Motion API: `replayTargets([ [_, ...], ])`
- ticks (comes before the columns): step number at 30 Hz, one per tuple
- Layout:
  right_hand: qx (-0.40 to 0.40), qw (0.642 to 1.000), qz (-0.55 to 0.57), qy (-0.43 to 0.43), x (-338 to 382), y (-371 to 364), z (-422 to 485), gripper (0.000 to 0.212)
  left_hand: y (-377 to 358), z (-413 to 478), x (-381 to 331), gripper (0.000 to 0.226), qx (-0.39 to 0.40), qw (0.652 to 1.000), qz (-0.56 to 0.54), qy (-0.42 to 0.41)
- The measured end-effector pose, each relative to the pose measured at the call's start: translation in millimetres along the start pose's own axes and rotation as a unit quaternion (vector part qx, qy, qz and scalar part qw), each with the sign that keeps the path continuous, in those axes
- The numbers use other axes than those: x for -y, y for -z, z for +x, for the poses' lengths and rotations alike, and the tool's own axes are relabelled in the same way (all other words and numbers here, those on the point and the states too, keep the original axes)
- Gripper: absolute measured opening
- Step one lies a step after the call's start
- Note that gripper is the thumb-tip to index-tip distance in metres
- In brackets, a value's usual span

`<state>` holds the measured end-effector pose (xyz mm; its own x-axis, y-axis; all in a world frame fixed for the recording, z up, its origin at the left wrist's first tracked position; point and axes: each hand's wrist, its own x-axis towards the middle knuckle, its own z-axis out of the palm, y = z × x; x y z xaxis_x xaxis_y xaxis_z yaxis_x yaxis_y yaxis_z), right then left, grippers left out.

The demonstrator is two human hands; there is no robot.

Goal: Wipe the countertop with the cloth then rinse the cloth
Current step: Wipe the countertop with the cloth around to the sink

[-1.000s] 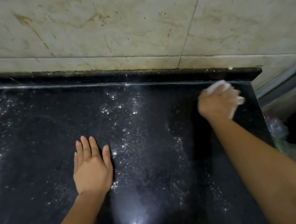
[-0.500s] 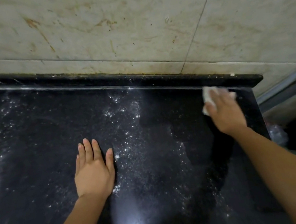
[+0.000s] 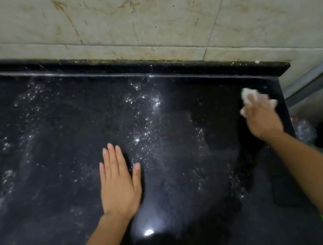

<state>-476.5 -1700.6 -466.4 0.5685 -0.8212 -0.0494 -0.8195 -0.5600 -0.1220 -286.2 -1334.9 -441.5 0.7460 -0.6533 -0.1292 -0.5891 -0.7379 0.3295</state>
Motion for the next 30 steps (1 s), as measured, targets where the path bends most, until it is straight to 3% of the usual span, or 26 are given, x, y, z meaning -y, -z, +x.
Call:
replayTargets([
  [3,0.023,0.992,-0.027,-0.122,-21,0,-12,0.062,-22,-54,-12,0.07,0.031,0.998,0.036,-0.031],
  [5,0.015,0.991,-0.014,-0.133,9,5,-29,0.057,-33,-71,-22,0.069,0.059,0.995,0.066,-0.04],
  [7,0.016,0.999,0.014,0.032,41,4,-55,0.054,-38,-78,-29,0.069,0.074,0.992,0.092,-0.04],
  [9,0.077,0.975,0.035,0.207,48,5,-82,0.052,-41,-78,-31,0.071,0.081,0.989,0.115,-0.042],
  [11,0.1,0.961,0.017,0.258,21,13,-80,0.05,-42,-78,-32,0.073,0.088,0.987,0.131,-0.041],
  [12,0.073,0.97,0.0,0.231,1,12,-74,0.051,-42,-77,-33,0.074,0.094,0.986,0.134,-0.038],
  [14,0.029,0.996,-0.018,0.081,-38,16,-59,0.052,-42,-78,-35,0.077,0.093,0.986,0.137,-0.031],
  [16,0.045,0.995,-0.019,-0.086,-53,24,-57,0.049,-41,-78,-38,0.08,0.09,0.987,0.127,-0.03],
  [17,0.044,0.993,-0.004,-0.106,-46,25,-64,0.048,-40,-78,-39,0.082,0.098,0.987,0.123,-0.029],
  [20,0.012,0.999,0.016,0.039,-8,11,-113,0.051,-36,-77,-42,0.084,0.121,0.984,0.127,-0.021],
  [24,0.117,0.974,0.065,0.182,1,13,-169,0.055,-34,-76,-44,0.085,0.13,0.985,0.113,-0.019],
  [26,0.119,0.968,0.015,0.221,-19,20,-162,0.059,-34,-75,-44,0.085,0.128,0.985,0.111,-0.017],
  [28,0.104,0.977,-0.043,0.182,-38,20,-134,0.07,-32,-75,-46,0.084,0.131,0.985,0.113,-0.014],
  [30,0.089,0.992,-0.031,0.082,-46,17,-105,0.075,-32,-75,-47,0.078,0.137,0.982,0.126,-0.006],
])
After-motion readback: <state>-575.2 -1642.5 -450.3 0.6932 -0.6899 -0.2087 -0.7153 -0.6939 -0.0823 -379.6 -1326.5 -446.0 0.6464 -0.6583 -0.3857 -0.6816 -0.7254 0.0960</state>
